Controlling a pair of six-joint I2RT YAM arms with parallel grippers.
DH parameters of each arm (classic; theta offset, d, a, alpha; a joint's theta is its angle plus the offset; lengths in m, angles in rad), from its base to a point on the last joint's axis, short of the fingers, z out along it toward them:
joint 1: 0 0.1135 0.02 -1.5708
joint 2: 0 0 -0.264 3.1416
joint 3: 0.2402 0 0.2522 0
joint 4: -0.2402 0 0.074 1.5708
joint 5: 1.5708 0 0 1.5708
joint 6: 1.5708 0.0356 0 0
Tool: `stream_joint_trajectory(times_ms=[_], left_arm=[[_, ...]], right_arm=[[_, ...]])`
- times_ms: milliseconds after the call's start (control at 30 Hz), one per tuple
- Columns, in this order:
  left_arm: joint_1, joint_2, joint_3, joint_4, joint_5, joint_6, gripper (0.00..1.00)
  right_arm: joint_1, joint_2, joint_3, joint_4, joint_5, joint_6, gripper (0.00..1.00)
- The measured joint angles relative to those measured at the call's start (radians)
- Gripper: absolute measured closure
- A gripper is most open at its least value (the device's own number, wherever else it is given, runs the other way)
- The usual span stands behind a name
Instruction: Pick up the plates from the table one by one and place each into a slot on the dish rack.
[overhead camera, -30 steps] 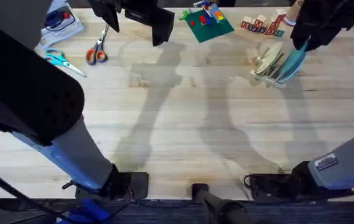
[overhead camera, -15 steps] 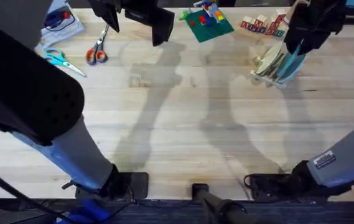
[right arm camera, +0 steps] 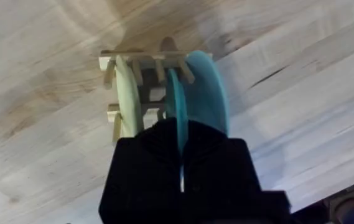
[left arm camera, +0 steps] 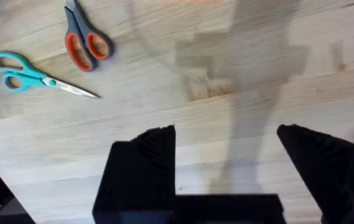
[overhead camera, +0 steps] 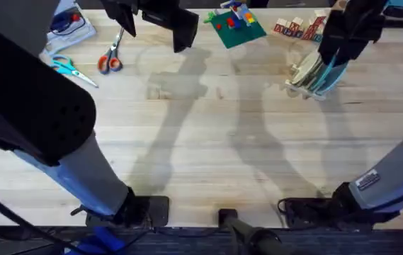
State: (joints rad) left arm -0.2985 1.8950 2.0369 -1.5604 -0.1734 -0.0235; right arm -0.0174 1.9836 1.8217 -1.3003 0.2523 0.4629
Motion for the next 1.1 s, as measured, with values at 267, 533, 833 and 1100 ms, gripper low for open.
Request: stream_joint_trajectory(times_ms=[267,533,833,1100], left_arm=[[0.000,0.000,0.000,0.000,0.000,0.000,0.007],[0.000,0.000,0.000,0.000,0.000,0.000,0.007],[0.000,0.000,0.000,0.000,0.000,0.000,0.007],[0.000,0.000,0.000,0.000,0.000,0.000,0.007]], right_arm=[[0.000,0.028,0.000,-0.003,-0.014,0.000,0.970],[-0.001,0.024,0.000,-0.001,-0.023,0.002,0.716],[0.000,0.023,0.000,-0.001,-0.030,0.001,0.655],[0.000,0.023,0.012,-0.044,-0.030,0.000,0.664]])
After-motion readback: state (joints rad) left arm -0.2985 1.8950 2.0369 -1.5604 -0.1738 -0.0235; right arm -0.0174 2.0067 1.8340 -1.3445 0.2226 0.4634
